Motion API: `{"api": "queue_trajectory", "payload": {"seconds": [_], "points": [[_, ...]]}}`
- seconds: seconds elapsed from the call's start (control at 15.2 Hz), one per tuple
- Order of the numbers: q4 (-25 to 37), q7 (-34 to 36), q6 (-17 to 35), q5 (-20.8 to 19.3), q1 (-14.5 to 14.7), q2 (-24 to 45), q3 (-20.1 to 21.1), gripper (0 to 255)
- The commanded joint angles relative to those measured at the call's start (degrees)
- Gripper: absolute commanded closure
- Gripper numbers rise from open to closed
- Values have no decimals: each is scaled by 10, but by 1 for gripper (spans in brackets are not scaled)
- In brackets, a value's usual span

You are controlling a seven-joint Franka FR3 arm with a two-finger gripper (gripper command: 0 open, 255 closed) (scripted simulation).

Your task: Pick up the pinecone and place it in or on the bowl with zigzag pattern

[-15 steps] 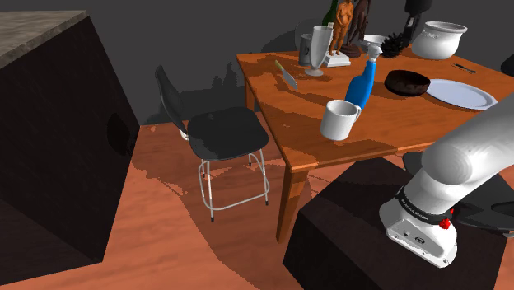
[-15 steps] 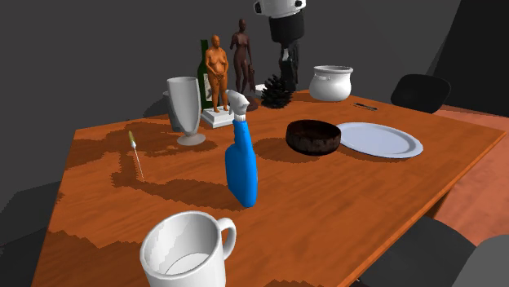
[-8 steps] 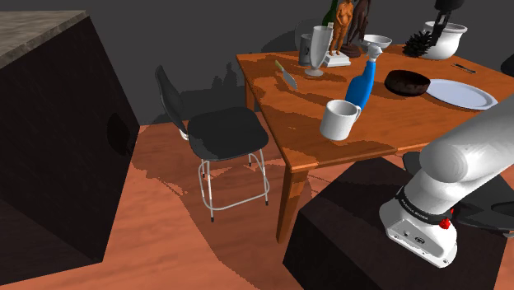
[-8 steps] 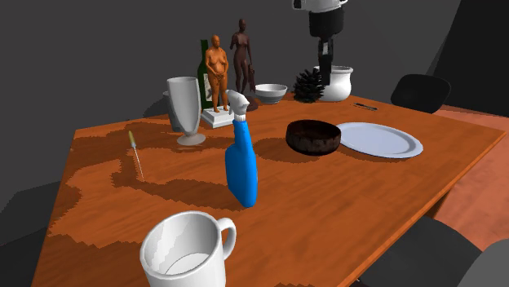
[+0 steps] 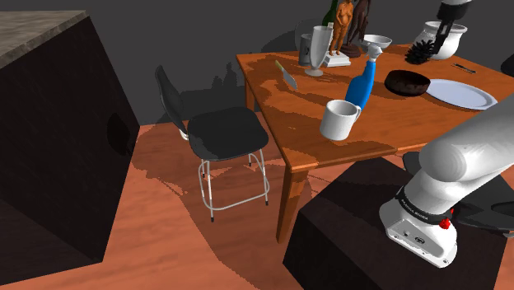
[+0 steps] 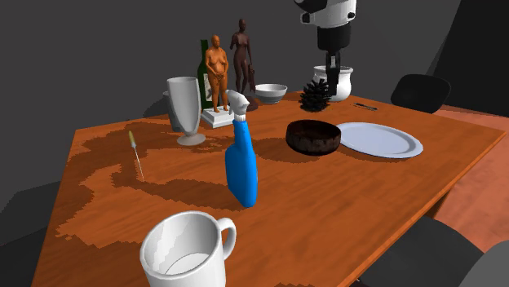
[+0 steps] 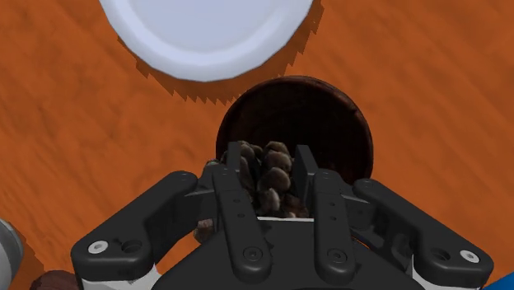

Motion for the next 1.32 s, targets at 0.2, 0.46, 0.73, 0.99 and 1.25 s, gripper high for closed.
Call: {"api": "queue_trajectory", "payload": {"seconds": [0.2,0.46,0.73,0.99,1.25], "points": [[-37,10,39,-6,-2,2,-4,255],[-63,17,69,-9,-4,7,-8,255],[-79,21,89,-11,-5,11,-11,255],[-79,21,89,-11,-5,11,-11,255],[-79,21,89,-11,-5,12,-11,0]]}}
